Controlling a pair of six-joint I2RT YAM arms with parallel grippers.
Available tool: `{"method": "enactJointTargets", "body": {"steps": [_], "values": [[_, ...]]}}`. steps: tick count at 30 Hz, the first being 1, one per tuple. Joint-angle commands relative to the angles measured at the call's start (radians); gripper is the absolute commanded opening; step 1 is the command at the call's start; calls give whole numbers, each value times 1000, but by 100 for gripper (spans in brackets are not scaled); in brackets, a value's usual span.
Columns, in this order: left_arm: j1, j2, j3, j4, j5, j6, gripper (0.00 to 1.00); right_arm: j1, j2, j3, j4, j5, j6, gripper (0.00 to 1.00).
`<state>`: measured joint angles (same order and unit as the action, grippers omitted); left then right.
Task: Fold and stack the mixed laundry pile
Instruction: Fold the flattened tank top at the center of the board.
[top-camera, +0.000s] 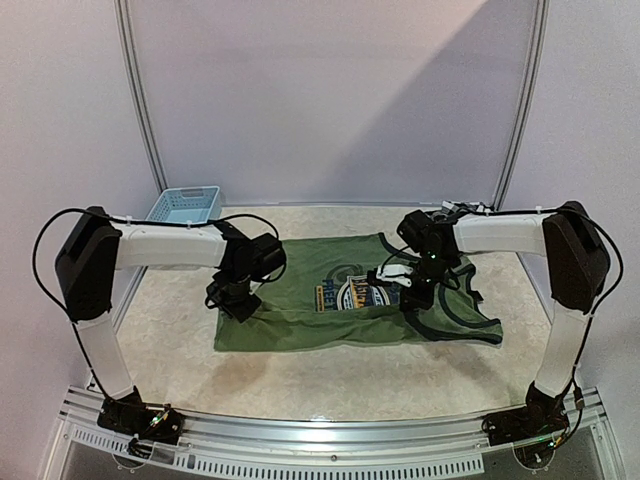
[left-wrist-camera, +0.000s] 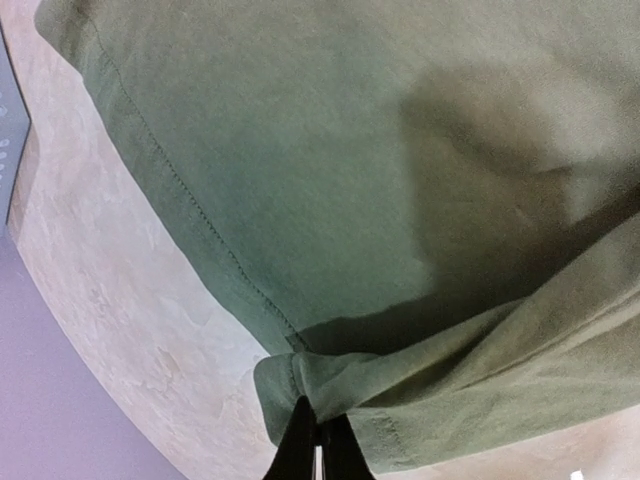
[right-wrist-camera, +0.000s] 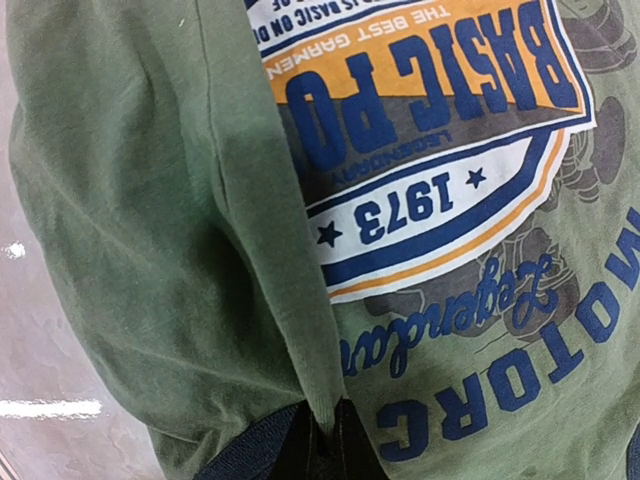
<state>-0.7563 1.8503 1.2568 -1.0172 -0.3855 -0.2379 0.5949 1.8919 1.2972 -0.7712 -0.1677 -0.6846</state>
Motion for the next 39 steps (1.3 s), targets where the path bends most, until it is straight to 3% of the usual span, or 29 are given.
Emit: {"method": "enactJointTargets", "body": {"steps": [1,17,39], "values": [[24,31,14,15,5,24,0,-13,34,28,-3,3,12,0],[60,3,45,-76,-15,24,0,-21,40,82,-9,-24,17,0],[104,144,141,-76,-12,58,0,-21,146,132,22,1,29,0]]}}
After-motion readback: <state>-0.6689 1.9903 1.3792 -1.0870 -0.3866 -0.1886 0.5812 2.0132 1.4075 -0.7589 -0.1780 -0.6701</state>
